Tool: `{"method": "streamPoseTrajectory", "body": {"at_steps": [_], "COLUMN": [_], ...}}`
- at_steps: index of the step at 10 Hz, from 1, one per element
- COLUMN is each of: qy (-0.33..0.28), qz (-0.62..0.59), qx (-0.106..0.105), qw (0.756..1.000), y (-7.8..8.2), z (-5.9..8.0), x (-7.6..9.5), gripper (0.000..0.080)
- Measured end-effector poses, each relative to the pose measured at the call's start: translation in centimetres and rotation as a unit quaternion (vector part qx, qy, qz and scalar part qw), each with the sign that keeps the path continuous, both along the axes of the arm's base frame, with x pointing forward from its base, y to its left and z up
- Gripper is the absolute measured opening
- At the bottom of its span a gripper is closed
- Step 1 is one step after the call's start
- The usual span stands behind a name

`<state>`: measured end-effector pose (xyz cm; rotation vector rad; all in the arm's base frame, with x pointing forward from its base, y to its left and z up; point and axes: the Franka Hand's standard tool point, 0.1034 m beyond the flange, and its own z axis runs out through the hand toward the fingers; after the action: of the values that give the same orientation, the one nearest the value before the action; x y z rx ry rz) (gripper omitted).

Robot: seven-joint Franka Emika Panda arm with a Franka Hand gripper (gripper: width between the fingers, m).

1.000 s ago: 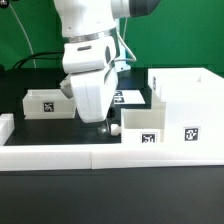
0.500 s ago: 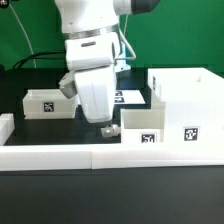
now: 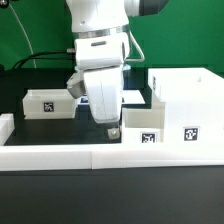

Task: Assemble drawer

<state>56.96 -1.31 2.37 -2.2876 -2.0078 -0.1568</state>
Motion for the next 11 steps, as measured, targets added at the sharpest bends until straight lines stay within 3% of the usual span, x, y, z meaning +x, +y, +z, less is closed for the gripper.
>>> {"method": "streamPoseTrajectory", "body": {"at_steps": [6,9,11], "qy": [-0.003,-0.010,-0.008], "qz": [0.043,0.047,0.031], "qx": [-0.001,-0.003,-0.005], "qw": [0.999,0.999,0.999], "y": [-0.7,0.2,0.8], "z": [0.0,1.1,1.2], "x": [0.1,2.2,2.3], "gripper": [0.0649,0.0649,0.0649]}}
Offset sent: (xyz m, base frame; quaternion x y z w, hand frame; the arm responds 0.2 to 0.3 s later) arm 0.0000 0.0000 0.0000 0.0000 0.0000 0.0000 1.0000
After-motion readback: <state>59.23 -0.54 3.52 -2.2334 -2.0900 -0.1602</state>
